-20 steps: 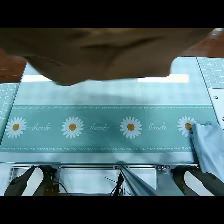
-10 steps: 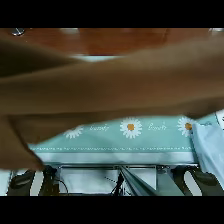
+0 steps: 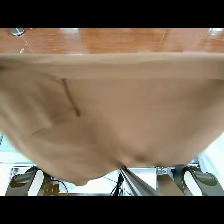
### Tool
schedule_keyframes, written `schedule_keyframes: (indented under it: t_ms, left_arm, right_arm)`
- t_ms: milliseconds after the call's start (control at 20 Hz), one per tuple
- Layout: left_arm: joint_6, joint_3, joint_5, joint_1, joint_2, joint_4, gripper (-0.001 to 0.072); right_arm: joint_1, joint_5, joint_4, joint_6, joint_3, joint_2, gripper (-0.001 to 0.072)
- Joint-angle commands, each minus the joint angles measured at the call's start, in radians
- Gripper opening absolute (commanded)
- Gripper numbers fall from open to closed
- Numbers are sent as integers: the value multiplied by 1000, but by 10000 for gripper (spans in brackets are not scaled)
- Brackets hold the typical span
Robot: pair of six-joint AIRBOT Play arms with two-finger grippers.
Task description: Fold the shirts.
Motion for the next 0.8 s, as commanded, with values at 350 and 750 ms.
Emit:
schedule_keyframes:
  t_ms: [350, 750]
  left_arm:
    - [16, -88, 455, -101, -709, -193, 29]
    - [22, -14, 461, -132, -1001, -403, 30]
  right_arm:
    - [1, -528, 345, -154, -126, -720, 22]
    - [-5, -394, 420, -95, 251, -1163, 22]
